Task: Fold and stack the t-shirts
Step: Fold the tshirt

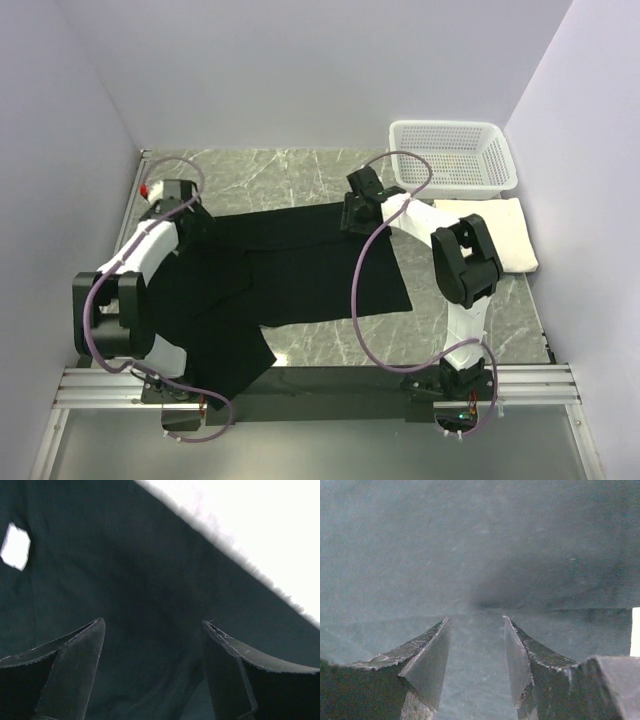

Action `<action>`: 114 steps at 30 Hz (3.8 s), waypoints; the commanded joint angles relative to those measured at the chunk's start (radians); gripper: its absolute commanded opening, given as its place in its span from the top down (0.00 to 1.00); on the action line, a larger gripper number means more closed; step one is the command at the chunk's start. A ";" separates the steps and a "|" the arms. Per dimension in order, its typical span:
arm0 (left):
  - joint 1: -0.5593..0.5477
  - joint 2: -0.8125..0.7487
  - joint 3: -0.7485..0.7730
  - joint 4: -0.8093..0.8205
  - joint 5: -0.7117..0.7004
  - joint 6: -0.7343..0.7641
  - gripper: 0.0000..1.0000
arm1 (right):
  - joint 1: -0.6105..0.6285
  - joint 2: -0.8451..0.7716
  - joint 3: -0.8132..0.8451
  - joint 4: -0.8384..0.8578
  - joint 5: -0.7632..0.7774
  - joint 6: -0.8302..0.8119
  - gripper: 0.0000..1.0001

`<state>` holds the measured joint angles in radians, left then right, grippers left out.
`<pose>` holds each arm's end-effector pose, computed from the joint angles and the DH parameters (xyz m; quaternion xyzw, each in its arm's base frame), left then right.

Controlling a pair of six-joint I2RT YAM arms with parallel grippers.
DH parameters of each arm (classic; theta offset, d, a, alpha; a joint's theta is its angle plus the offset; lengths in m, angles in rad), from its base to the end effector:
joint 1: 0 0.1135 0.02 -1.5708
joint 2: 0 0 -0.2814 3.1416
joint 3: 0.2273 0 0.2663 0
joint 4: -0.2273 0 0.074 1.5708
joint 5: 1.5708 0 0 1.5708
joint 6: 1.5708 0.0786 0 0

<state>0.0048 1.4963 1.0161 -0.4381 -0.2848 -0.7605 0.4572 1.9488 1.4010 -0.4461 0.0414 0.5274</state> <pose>0.3475 0.0237 0.2088 -0.3923 0.8529 0.0079 0.3445 0.4140 0.2000 0.1633 0.0395 0.9577 0.1169 0.2600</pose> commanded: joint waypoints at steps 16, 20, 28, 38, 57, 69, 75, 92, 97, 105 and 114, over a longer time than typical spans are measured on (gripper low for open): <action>-0.071 0.254 0.022 0.078 0.036 -0.020 0.20 | 0.021 0.209 0.271 -0.163 0.038 -0.079 0.46; -0.071 0.347 0.084 0.061 0.048 -0.013 0.20 | -0.006 0.254 0.305 -0.172 0.032 -0.081 0.46; -0.071 0.542 0.307 0.036 0.113 -0.017 0.20 | -0.095 0.357 0.495 -0.221 0.015 -0.099 0.46; -0.071 0.604 0.585 -0.005 0.105 -0.017 0.16 | -0.124 0.383 0.684 -0.220 -0.026 -0.153 0.46; 0.211 -0.152 -0.146 -0.005 0.101 -0.022 0.10 | -0.057 -0.415 -0.290 -0.117 0.031 -0.009 0.44; 0.307 -0.136 -0.225 0.012 -0.016 0.110 0.27 | -0.045 -0.530 -0.533 -0.023 -0.066 -0.052 0.44; 0.316 -0.085 -0.244 0.074 0.029 0.110 0.32 | -0.045 -0.563 -0.548 -0.017 -0.068 -0.058 0.44; 0.313 0.050 -0.237 0.082 0.045 0.130 0.66 | -0.043 -0.611 -0.637 -0.085 0.003 -0.024 0.44; 0.291 0.029 -0.226 0.065 0.012 0.144 0.87 | -0.043 -0.645 -0.663 -0.120 0.031 0.012 0.44; 0.258 -0.048 -0.223 0.029 -0.019 0.133 0.99 | -0.043 -0.683 -0.698 -0.160 0.025 0.037 0.44; 0.256 -0.073 -0.211 -0.008 -0.050 0.110 0.99 | -0.031 -0.631 -0.731 -0.088 -0.009 0.092 0.48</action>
<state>0.2646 1.4540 0.7788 -0.4137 -0.3058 -0.6327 0.4110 1.3052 0.6724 -0.5747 0.0326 0.5877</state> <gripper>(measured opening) 0.024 0.530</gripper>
